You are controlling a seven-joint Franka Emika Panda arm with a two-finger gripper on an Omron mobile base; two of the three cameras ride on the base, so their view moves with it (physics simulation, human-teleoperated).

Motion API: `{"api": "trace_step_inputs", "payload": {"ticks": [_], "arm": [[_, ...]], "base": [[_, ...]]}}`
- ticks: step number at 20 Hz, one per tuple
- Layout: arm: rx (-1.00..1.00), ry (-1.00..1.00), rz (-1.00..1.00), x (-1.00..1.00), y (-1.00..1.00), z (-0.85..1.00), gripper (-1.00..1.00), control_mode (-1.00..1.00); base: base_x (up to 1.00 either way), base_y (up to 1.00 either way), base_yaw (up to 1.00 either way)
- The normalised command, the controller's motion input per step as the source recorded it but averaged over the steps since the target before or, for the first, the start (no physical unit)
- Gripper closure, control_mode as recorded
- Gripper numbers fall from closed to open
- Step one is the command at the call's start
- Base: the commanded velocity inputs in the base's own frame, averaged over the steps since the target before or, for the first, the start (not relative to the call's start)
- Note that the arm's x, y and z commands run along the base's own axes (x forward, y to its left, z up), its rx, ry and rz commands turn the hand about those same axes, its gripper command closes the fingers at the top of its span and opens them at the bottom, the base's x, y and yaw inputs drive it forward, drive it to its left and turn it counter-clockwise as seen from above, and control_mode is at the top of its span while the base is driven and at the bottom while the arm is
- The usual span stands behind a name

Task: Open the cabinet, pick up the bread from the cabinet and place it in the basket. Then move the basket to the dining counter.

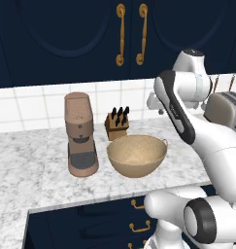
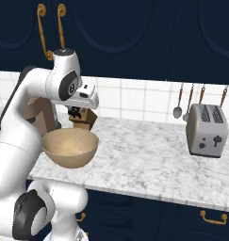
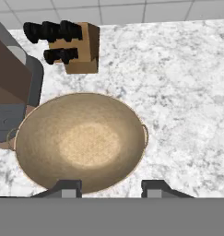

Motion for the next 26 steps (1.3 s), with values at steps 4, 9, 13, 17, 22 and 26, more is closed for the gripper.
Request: {"api": "trace_step_inputs", "payload": {"ticks": [4,9,13,17,22,26], "arm": [[0.00,-0.07,0.00,-0.32,0.01,0.00,-1.00,-1.00],[-0.01,-0.15,0.00,-0.21,0.19,0.65,-1.00,-1.00],[-0.08,-0.22,0.00,0.00,0.22,1.00,-1.00,-1.00],[-0.09,-0.33,0.00,0.04,0.31,0.80,-1.00,-1.00],[-0.02,-0.36,0.00,0.08,0.32,0.60,-1.00,-1.00],[0.00,-0.23,0.00,0.14,0.23,0.58,-1.00,-1.00]], "base": [[0.00,0.00,0.00],[0.00,0.00,0.00],[0.00,0.00,0.00],[0.00,0.00,0.00],[0.00,0.00,0.00],[0.00,0.00,0.00]]}}
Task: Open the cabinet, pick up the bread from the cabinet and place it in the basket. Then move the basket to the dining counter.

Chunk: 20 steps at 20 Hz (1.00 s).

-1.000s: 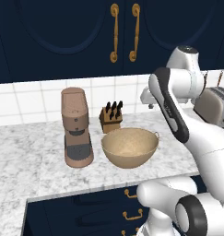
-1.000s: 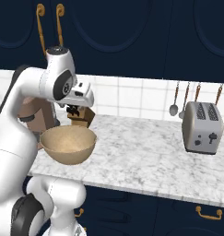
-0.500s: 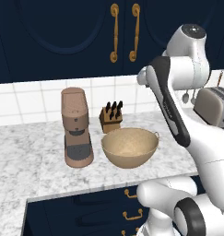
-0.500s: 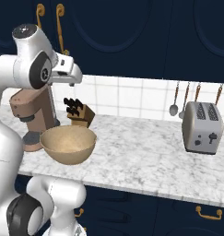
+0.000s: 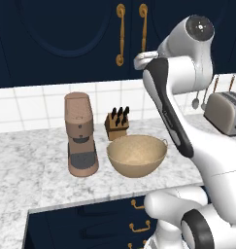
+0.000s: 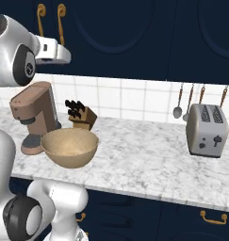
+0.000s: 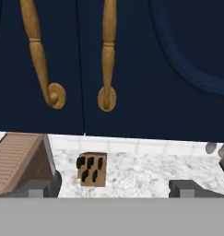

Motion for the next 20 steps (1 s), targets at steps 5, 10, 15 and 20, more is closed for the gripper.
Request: {"api": "trace_step_inputs", "payload": {"ticks": [5,10,15,20], "arm": [[0.00,-0.13,0.00,0.19,0.12,0.45,-1.00,-1.00],[-0.01,-0.04,0.00,0.22,0.00,0.50,-1.00,-1.00],[0.00,-0.03,0.00,0.34,0.00,0.19,-1.00,-1.00],[0.00,0.00,0.00,0.55,0.00,-0.04,-1.00,-1.00]], "base": [[0.00,0.00,0.00],[0.00,0.00,0.00],[0.00,0.00,0.00],[0.00,0.00,0.00]]}}
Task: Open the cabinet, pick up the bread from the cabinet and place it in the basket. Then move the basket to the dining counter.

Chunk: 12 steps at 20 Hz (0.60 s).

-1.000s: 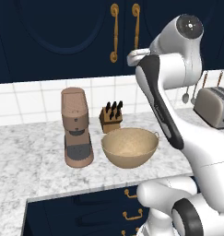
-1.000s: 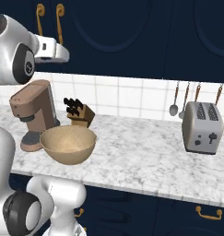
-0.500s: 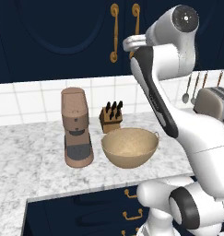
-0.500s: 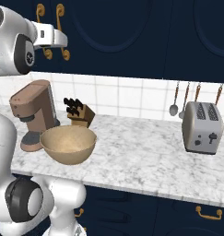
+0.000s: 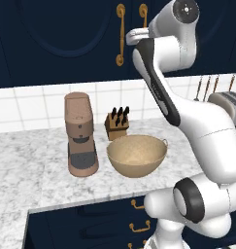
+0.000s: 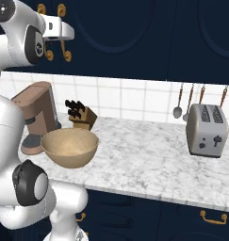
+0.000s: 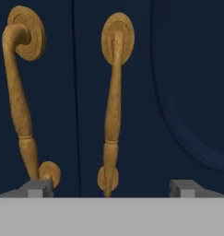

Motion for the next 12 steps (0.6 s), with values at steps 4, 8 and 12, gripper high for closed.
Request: {"api": "trace_step_inputs", "payload": {"ticks": [4,8,12], "arm": [[0.00,-0.01,0.00,0.59,0.01,-0.11,-1.00,-1.00],[0.00,0.00,0.00,0.56,0.00,-0.04,-1.00,-1.00],[0.00,-0.01,0.00,0.45,0.03,-0.01,-1.00,-1.00]], "base": [[0.00,0.00,0.00],[0.00,0.00,0.00],[0.00,0.00,0.00]]}}
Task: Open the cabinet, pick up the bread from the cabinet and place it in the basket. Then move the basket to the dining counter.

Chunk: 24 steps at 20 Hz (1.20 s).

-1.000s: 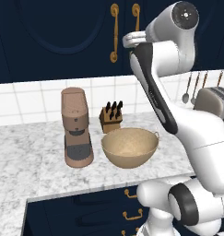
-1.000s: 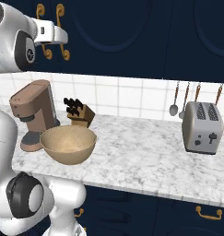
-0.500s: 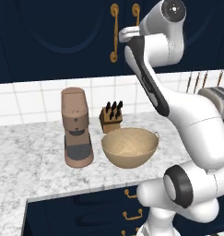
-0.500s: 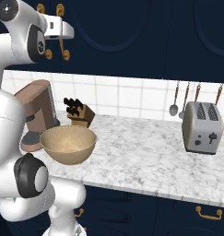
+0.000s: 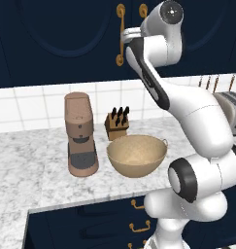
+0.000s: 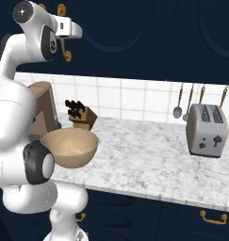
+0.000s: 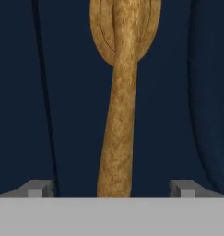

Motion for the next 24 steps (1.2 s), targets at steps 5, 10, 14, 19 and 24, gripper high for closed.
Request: {"api": "trace_step_inputs", "payload": {"ticks": [5,10,14,19,24], "arm": [[0.00,-0.08,0.00,0.48,0.16,-0.25,1.00,-1.00],[0.00,-0.09,-0.02,0.42,0.00,-0.46,1.00,-1.00],[-0.05,0.05,-0.09,0.44,-0.18,-0.45,1.00,-1.00],[0.00,-0.02,-0.04,0.04,-0.93,-0.27,1.00,-1.00],[0.02,-0.19,0.01,-0.46,-1.00,-0.28,1.00,-1.00]], "base": [[0.00,0.00,0.00],[0.00,0.00,0.00],[0.00,0.00,0.00],[0.00,0.00,0.00],[0.00,0.00,0.00]]}}
